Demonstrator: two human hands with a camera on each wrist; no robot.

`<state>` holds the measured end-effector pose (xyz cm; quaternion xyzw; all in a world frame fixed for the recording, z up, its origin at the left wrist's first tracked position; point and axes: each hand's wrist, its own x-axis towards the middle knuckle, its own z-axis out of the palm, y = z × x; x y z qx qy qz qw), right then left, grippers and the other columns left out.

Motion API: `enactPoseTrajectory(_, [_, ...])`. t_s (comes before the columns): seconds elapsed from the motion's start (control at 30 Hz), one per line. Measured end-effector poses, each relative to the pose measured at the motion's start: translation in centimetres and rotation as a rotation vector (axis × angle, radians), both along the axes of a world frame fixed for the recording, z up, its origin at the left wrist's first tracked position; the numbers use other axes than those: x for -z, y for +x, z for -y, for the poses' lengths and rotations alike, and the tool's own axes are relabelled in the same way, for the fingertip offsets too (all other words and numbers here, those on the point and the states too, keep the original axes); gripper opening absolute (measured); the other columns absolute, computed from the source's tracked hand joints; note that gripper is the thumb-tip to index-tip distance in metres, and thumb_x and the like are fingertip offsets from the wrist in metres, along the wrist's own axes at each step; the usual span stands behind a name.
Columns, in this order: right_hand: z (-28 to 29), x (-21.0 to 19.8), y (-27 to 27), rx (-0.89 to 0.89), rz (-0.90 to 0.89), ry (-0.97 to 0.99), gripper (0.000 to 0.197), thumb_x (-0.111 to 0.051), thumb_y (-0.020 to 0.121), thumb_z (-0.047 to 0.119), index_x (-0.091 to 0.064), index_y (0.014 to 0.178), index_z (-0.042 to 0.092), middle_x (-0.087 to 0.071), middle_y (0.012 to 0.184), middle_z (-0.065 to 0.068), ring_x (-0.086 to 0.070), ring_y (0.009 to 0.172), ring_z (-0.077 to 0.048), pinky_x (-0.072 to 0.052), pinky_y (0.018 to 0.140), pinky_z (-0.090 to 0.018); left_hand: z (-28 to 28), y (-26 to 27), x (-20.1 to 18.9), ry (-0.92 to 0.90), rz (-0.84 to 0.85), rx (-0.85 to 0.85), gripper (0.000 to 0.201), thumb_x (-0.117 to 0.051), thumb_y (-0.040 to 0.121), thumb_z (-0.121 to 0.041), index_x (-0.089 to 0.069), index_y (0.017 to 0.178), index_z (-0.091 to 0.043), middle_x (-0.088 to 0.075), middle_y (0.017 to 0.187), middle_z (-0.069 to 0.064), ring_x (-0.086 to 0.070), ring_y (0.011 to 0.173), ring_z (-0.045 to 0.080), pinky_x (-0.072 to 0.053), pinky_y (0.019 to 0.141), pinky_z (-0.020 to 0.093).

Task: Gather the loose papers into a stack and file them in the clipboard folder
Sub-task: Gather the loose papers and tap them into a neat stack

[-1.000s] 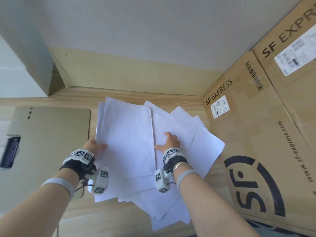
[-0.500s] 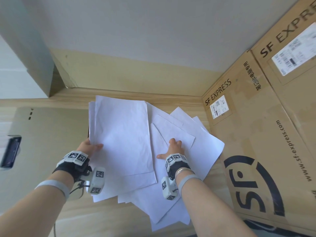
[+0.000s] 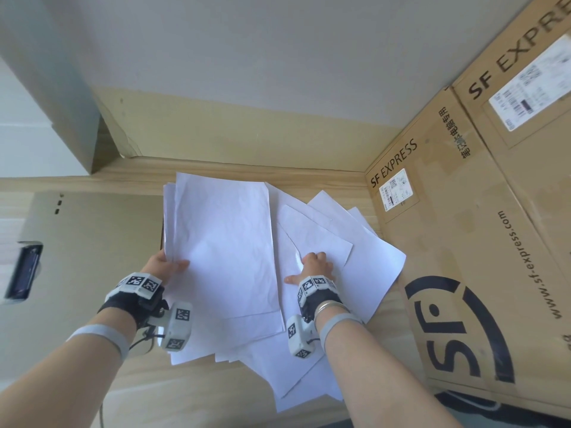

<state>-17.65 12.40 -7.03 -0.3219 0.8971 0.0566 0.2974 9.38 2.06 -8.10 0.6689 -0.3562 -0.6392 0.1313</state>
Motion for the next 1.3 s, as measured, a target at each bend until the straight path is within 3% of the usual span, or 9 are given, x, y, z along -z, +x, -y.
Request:
enactPoseTrajectory(0.17, [-0.6,0.0,-0.8,0.104,0.217,-0.130,0.057,-0.079,0.071,0.020,-0.042,0.113,0.012,-0.052,0.131,-0.008,-0.058,0.108,-0.024,-0.045,0.089,-0.031,0.1,0.1,-0.2,0.005,0.000,0.000,0.037,-0.058,0.087,-0.002,-0.052,0.123,0.003,-0.058,0.098,0.019,-0.055,0.092,0.033,-0.044,0.097,0.055])
enactPoseTrajectory(0.37, [-2.2,-1.3,-4.0,0.487,0.183,-0.157,0.059,-0.063,0.086,0.026,-0.042,0.136,0.004,-0.045,0.142,-0.014,-0.046,0.129,-0.031,-0.038,0.104,-0.037,0.5,0.4,-0.5,0.023,-0.034,-0.004,0.036,-0.057,0.087,0.000,-0.052,0.122,0.002,-0.059,0.082,0.014,-0.055,0.089,0.033,-0.042,0.097,0.059])
enactPoseTrajectory(0.57, [-2.8,-2.4,-3.7,0.671,0.109,-0.023,0.015,-0.046,0.095,0.023,-0.055,0.102,0.013,-0.034,0.138,-0.014,-0.035,0.129,-0.031,-0.034,0.108,-0.036,0.5,0.2,-0.6,0.033,-0.078,0.017,0.025,-0.055,0.088,-0.001,-0.054,0.113,-0.005,-0.059,0.084,0.015,-0.057,0.080,0.033,-0.044,0.092,0.056])
enactPoseTrajectory(0.63, [-2.8,-2.0,-3.5,0.718,0.200,-0.106,0.026,-0.053,0.092,0.023,-0.051,0.117,0.013,-0.038,0.138,-0.013,-0.039,0.129,-0.030,-0.037,0.105,-0.035,0.4,0.3,-0.4,0.033,-0.077,0.027,0.022,-0.055,0.088,-0.001,-0.054,0.110,-0.006,-0.059,0.083,0.015,-0.057,0.077,0.033,-0.045,0.090,0.055])
enactPoseTrajectory(0.73, [-2.8,-1.7,-3.4,0.805,0.216,-0.278,0.055,-0.070,0.080,0.016,-0.040,0.122,0.001,-0.055,0.106,-0.015,-0.060,0.105,-0.031,-0.048,0.085,-0.034,0.3,0.4,-0.2,0.040,-0.070,0.036,0.023,-0.056,0.088,-0.002,-0.054,0.110,-0.006,-0.060,0.084,0.015,-0.058,0.082,0.035,-0.044,0.094,0.057])
enactPoseTrajectory(0.83, [-3.2,-1.6,-4.0,0.774,0.271,-0.360,0.042,-0.067,0.080,0.015,-0.052,0.116,0.001,-0.060,0.095,-0.011,-0.058,0.082,-0.027,-0.045,0.071,-0.030,0.5,0.5,0.2,0.044,-0.084,0.028,0.020,-0.054,0.088,0.001,-0.054,0.107,-0.005,-0.059,0.081,0.016,-0.056,0.073,0.032,-0.044,0.091,0.055])
enactPoseTrajectory(1.0, [-3.3,-2.1,-4.8,0.578,0.425,-0.387,0.028,-0.056,0.089,0.012,-0.064,0.114,0.001,-0.067,0.095,-0.012,-0.062,0.081,-0.029,-0.049,0.072,-0.029,0.5,0.4,0.1,0.027,-0.045,0.027,0.012,-0.055,0.088,0.001,-0.054,0.100,-0.003,-0.057,0.076,0.015,-0.054,0.067,0.029,-0.047,0.066,0.040])
enactPoseTrajectory(1.13, [-2.9,-3.1,-6.4,0.511,0.119,-0.382,0.031,-0.045,0.096,0.019,-0.056,0.122,0.005,-0.059,0.126,-0.017,-0.054,0.115,-0.034,-0.042,0.093,-0.035,0.6,0.3,0.3,0.030,-0.023,0.026,0.020,-0.056,0.087,0.002,-0.054,0.106,-0.003,-0.057,0.076,0.015,-0.054,0.067,0.029,-0.046,0.083,0.047])
enactPoseTrajectory(1.3, [-1.2,-5.9,-9.3,0.382,0.130,-0.650,0.027,-0.043,0.096,0.011,-0.053,0.119,0.000,-0.056,0.129,-0.017,-0.053,0.117,-0.027,-0.039,0.093,-0.032,0.6,0.3,0.6,0.027,0.053,0.049,0.031,-0.058,0.086,-0.001,-0.054,0.117,0.005,-0.060,0.091,0.019,-0.057,0.083,0.033,-0.045,0.090,0.046])
